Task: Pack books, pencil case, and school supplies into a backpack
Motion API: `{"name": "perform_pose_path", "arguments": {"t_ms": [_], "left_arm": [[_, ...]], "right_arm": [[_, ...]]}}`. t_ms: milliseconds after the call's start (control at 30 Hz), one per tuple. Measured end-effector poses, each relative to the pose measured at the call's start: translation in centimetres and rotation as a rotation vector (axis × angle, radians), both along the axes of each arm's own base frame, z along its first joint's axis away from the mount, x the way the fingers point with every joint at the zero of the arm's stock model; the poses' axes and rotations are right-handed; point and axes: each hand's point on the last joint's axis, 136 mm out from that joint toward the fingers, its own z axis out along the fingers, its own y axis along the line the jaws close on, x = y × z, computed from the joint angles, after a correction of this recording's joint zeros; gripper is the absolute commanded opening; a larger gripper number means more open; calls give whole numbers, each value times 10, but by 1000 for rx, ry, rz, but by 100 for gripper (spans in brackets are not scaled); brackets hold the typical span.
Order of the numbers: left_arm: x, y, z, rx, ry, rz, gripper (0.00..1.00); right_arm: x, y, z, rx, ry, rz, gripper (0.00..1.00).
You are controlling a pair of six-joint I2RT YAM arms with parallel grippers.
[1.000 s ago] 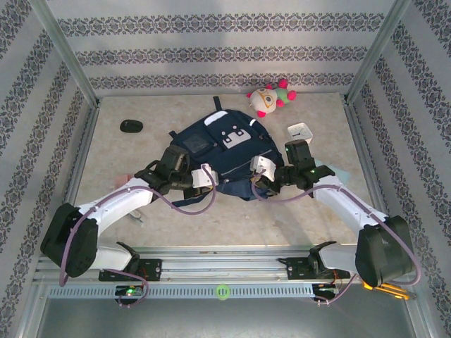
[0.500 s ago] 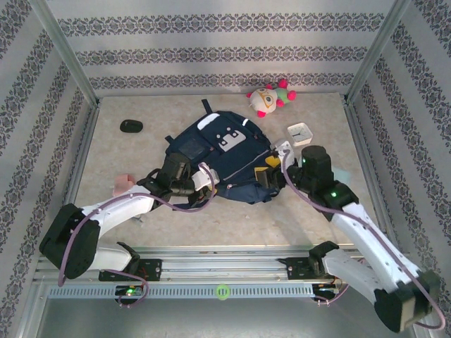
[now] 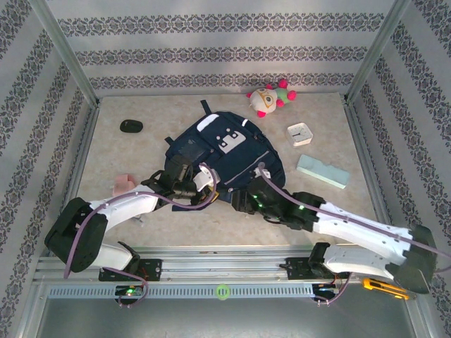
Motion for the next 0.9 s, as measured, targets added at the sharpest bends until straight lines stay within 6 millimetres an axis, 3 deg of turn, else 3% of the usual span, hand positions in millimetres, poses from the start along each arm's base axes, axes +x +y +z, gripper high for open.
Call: {"name": "perform_pose_path", "arguments": {"t_ms": [267,600,900], "left_arm": [[-1,-6,5,-44,29,-3,0],[-1,-6,2,-48,54,9,0],[1,-7,5,-56,38,11,0]], "right_arm": [[18,15,-20,-19,29,-85,56],[34,17,-35,-100,48,-126,54],[45,3,-36,-200,25,-205,35]]}}
